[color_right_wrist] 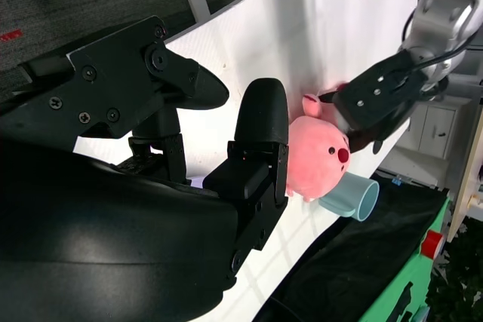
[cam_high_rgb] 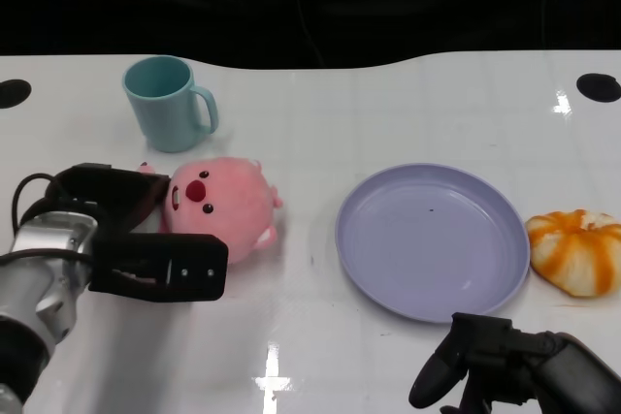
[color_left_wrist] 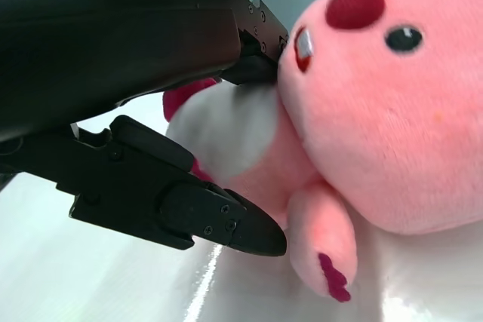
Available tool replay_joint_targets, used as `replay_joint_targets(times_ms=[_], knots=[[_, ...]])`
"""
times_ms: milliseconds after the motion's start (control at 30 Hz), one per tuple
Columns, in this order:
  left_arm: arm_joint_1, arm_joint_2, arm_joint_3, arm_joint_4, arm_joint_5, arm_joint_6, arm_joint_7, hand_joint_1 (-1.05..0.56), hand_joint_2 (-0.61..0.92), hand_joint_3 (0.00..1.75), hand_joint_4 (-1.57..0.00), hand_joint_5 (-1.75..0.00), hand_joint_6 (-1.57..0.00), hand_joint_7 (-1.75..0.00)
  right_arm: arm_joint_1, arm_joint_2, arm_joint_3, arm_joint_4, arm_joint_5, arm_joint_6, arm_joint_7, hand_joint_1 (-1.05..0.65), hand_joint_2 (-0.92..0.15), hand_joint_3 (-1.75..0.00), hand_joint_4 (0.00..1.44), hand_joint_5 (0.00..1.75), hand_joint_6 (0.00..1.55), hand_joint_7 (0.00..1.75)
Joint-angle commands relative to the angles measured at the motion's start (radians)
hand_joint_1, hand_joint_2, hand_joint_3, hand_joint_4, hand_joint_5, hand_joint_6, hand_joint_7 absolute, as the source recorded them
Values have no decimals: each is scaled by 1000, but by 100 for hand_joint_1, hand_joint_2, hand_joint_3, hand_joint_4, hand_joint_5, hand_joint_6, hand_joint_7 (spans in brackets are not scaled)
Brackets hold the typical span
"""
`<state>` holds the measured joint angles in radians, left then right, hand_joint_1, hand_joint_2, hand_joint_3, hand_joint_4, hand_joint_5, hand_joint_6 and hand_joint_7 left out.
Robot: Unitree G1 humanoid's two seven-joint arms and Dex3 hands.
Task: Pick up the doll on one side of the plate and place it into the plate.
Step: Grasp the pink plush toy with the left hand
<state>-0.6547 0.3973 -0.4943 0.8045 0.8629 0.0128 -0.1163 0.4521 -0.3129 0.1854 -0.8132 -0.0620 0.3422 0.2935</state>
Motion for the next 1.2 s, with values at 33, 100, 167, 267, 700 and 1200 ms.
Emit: replay_joint_targets(times_ms=[33, 100, 167, 267, 700, 1200], knots=[[-7, -36, -31, 110, -15, -12, 10, -67, 92, 0, -31, -17, -41, -2, 10, -11, -10, -22, -3, 8, 0, -12, -66, -89, 64, 157, 60, 121], [-17, -55, -44, 167, -20, -17, 26, -65, 92, 1, -33, -15, -44, -2, 14, -11, -9, -27, -3, 12, -1, -13, -66, -88, 64, 157, 60, 121], [-23, -72, -53, 214, -29, -26, 42, -58, 92, 3, -44, -14, -56, -4, 16, -11, -8, -34, -2, 18, -1, -13, -66, -89, 64, 157, 60, 121], [-21, -95, -41, 269, -65, -42, 87, -46, 92, 3, -76, -18, -83, -7, 19, -11, -7, -42, -1, 21, -1, -14, -65, -89, 65, 157, 60, 122], [57, -107, 13, 307, -178, -136, 333, -23, 92, 27, -79, -174, -65, -172, 9, 0, -20, -17, 29, 14, 2, -15, -65, -91, 64, 158, 60, 122], [231, -77, 223, -63, -437, -299, 316, -12, 40, 137, -97, -175, -78, -175, -9, 3, -35, 15, 39, 8, 2, -11, -65, -93, 63, 158, 59, 123]])
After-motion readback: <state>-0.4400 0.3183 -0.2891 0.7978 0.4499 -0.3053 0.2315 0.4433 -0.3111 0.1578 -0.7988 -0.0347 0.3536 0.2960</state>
